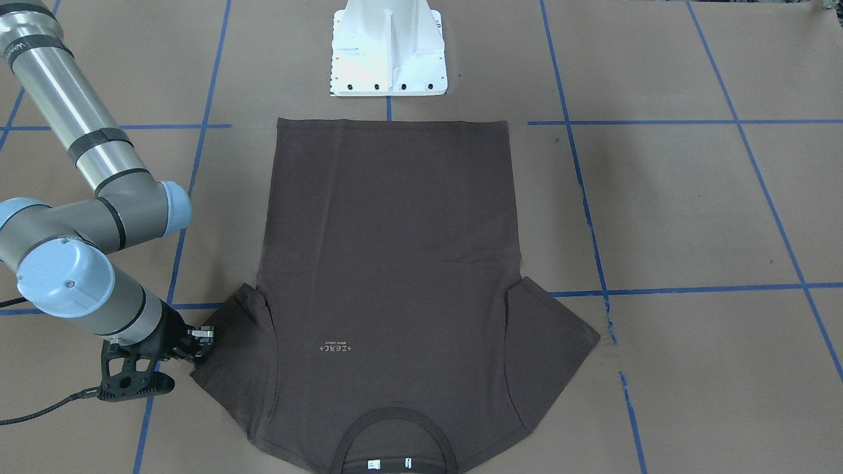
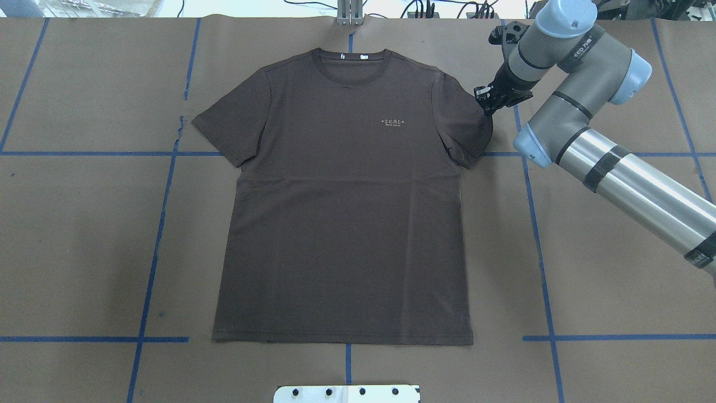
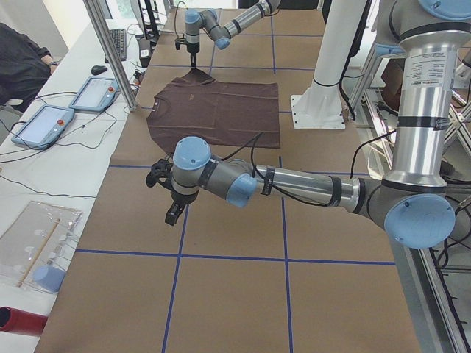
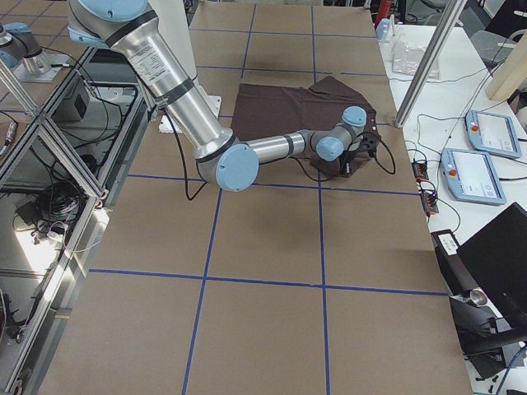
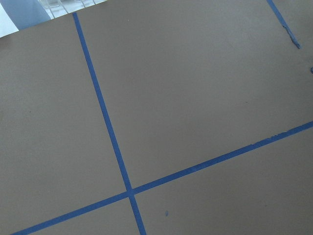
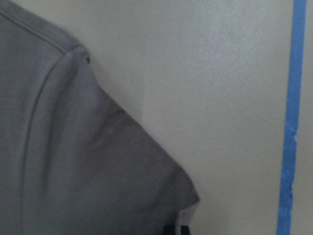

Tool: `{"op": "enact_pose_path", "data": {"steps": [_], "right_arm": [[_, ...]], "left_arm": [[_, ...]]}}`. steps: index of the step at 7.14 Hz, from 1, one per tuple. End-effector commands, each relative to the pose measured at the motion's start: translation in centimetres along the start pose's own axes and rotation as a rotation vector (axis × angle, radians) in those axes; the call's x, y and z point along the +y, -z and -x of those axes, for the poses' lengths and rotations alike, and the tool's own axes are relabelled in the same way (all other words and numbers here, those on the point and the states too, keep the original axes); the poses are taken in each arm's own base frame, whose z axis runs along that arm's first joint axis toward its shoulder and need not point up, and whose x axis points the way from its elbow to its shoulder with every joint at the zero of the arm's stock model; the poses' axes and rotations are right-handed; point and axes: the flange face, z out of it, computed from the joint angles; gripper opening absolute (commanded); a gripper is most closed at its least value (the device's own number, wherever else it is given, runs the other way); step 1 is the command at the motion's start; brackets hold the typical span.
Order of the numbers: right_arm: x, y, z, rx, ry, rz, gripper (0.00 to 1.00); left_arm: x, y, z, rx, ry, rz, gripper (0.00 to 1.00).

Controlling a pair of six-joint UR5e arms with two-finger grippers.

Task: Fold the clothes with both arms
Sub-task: 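Move the right gripper down to the sleeve nearest it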

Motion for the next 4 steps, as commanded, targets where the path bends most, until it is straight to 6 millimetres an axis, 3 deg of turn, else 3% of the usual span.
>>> {"op": "enact_pose_path", "data": {"steps": [1, 4], "right_arm": [[-1.3, 2.7, 4.0, -0.044, 0.039, -0.039, 0.00], [-2.0, 4.8, 14.4, -0.101, 0.131, -0.083, 0.00]], "left_arm": [[0.1, 0.2, 0.2, -0.002, 0.006, -0.002, 1.00], [0.1, 0.3, 0.3, -0.005, 0.005, -0.005, 1.00]]}}
